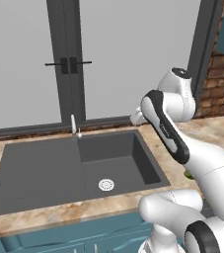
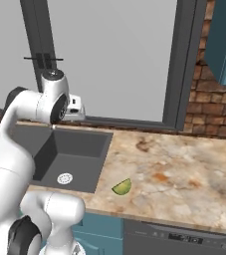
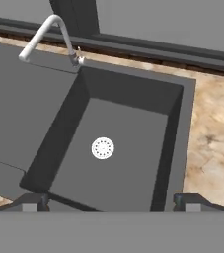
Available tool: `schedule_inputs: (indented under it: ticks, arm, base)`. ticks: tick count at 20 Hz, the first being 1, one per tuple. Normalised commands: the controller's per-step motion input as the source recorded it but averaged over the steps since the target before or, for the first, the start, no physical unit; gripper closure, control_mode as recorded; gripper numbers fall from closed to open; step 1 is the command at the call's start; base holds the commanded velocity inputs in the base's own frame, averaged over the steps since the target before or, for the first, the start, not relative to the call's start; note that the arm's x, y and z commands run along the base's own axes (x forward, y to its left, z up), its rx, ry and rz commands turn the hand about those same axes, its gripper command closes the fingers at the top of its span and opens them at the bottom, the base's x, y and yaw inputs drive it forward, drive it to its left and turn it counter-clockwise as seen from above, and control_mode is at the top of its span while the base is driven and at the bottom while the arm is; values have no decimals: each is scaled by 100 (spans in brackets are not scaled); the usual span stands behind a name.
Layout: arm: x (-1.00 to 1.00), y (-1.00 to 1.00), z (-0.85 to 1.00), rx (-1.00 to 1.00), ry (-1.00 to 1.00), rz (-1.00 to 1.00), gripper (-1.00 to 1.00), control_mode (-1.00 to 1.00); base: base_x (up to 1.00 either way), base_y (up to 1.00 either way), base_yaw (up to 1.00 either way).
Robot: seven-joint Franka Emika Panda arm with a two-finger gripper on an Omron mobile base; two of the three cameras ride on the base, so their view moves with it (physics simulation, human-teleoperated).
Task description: Turn on the sink faucet. Then move the lemon wedge from the counter to the sink. Turn off the sink. Move the vegetable from the sink to the pot next to the stove. Finally move the pot to the rear left burner.
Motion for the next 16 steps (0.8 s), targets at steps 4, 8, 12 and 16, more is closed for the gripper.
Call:
schedule_inputs:
  ticks: [4,8,12,16]
  arm:
    - [0,0,-21,5,-16,15,-100,-100]
    - [0,9,-37,6,-26,21,-100,-100]
    - [10,28,-29,5,-16,20,-100,-100]
    - [33,29,-21,4,-10,18,-100,-100]
  base:
    - [0,0,0]
    - [0,0,0]
    - [0,0,0]
    - [0,0,0]
